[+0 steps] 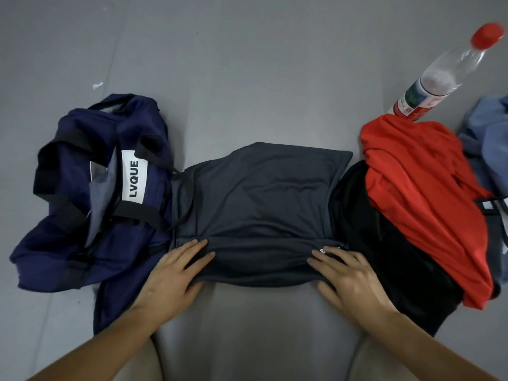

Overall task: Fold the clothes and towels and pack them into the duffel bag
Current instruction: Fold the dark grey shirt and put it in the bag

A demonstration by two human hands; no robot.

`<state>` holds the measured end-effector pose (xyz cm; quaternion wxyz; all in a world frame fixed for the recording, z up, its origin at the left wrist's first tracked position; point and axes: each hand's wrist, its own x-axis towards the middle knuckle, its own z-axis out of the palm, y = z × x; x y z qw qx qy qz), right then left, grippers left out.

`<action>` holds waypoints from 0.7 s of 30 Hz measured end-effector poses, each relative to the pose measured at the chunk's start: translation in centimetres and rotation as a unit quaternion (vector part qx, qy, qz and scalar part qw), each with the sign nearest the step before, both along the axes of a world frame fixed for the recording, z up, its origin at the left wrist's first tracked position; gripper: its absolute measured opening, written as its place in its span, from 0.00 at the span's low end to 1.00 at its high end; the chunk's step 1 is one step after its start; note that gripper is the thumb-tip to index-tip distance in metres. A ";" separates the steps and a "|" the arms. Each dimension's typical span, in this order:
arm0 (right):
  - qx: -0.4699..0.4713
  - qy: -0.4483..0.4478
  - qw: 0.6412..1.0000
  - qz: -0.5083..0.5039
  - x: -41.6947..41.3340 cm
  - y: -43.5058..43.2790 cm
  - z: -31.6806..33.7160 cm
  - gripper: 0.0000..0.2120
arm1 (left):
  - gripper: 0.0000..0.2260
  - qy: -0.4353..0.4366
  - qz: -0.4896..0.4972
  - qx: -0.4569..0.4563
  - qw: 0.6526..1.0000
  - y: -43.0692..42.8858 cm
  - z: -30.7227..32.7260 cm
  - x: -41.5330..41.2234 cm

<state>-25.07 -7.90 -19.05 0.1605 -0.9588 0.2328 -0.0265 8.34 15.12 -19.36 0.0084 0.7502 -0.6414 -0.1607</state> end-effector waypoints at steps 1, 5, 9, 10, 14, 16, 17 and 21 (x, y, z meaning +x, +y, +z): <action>0.030 -0.020 0.999 -0.016 0.8 -0.6 0.8 0.18 | 0.22 0.026 0.020 -0.017 0.999 -0.8 0.6 0.4; 0.106 -0.029 0.986 -0.126 4.7 -4.3 4.4 0.14 | 0.11 0.110 0.124 -0.031 0.986 -5.7 4.4 3.6; 0.090 -0.007 0.976 -0.197 9.0 -8.4 3.8 0.10 | 0.08 0.104 0.173 -0.018 0.979 -10.3 4.8 7.2; 0.073 -0.013 0.974 -0.215 9.5 -9.1 3.5 0.12 | 0.10 0.076 0.179 -0.029 0.980 -11.2 4.5 7.5; -0.080 -0.064 0.988 -0.112 8.8 -7.8 1.7 0.20 | 0.15 -0.077 0.091 -0.145 0.982 -13.1 2.5 4.7; -0.079 -0.011 0.997 0.016 7.7 -5.9 0.2 0.26 | 0.20 -0.084 0.035 -0.133 0.987 -13.1 1.0 1.8; -0.063 0.046 0.996 0.044 7.0 -5.4 -0.6 0.31 | 0.23 -0.074 0.033 -0.086 0.993 -12.7 0.1 0.8; -0.037 0.172 0.984 0.037 4.2 -6.8 -2.0 0.43 | 0.30 -0.071 0.042 0.041 0.996 -9.6 -2.4 0.7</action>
